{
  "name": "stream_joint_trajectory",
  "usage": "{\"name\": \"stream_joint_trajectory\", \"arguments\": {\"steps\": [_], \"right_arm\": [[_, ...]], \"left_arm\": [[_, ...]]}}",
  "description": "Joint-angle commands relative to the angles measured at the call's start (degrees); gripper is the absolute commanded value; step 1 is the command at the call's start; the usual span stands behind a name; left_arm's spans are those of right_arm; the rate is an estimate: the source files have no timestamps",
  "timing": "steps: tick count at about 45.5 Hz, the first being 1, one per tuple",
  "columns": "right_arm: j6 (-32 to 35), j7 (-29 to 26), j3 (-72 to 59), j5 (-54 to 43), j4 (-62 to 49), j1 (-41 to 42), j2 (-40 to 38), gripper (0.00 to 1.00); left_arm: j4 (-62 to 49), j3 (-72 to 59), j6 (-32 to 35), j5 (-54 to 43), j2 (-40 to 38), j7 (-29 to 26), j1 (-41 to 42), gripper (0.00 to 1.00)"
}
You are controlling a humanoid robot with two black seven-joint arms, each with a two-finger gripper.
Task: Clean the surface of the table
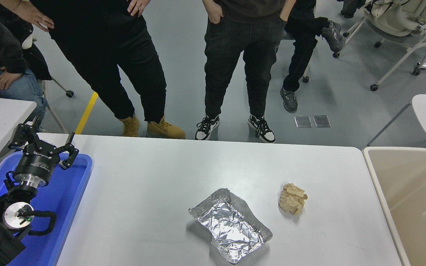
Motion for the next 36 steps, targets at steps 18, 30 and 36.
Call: {"name": "stream_joint_trajectory", "arguments": {"steps": [18, 30, 36], "right_arm": [[-1.64, 0.03, -1.15, -0.69, -0.07, 0.26, 0.44, 0.51], [-1.65, -0.05, -1.06, -0.78, 0.55, 0.88, 0.18, 0.98], [-1.12, -0.32, -1.15, -0.78, 0.64, 2.81, 0.18, 0.98]], "left_arm": [[0.00, 0.00, 0.00, 0.00, 0.00, 0.00, 0.00, 1.00], [0.00, 0.00, 0.00, 0.00, 0.00, 0.00, 0.00, 1.00], [0.00, 0.00, 0.00, 0.00, 0.00, 0.00, 0.00, 1.00]]}}
